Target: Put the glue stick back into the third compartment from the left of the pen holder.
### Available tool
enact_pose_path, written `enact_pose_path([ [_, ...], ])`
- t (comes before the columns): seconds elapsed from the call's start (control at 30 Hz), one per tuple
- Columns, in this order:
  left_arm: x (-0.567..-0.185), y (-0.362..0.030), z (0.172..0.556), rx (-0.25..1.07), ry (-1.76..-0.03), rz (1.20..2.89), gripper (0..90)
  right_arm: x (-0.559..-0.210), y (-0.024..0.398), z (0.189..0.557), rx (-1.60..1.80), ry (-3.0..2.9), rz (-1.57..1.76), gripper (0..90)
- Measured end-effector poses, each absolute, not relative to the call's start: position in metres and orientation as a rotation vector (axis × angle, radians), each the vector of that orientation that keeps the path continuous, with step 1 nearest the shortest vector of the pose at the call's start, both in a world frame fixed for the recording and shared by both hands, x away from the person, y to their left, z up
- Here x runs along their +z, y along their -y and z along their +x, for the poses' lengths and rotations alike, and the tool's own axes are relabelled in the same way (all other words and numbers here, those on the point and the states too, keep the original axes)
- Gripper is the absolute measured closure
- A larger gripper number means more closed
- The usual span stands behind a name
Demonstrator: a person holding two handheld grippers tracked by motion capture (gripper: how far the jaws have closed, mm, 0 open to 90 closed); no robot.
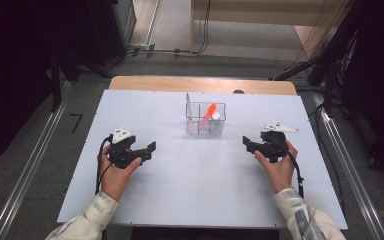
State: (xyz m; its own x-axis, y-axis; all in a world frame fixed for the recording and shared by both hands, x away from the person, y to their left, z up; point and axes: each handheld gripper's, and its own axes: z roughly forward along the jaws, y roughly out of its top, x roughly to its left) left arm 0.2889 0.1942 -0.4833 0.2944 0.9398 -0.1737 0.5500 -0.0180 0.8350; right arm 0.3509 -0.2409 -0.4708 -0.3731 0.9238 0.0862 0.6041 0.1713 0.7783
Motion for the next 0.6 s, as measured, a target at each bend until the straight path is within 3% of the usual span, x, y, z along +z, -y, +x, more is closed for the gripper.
enact_pose_path([
  [0.6,-0.495,-0.221,0.247,0.648,-1.412,1.758,16.8,-0.478,0.345,0.278,0.955,-1.935,1.588,20.5],
])
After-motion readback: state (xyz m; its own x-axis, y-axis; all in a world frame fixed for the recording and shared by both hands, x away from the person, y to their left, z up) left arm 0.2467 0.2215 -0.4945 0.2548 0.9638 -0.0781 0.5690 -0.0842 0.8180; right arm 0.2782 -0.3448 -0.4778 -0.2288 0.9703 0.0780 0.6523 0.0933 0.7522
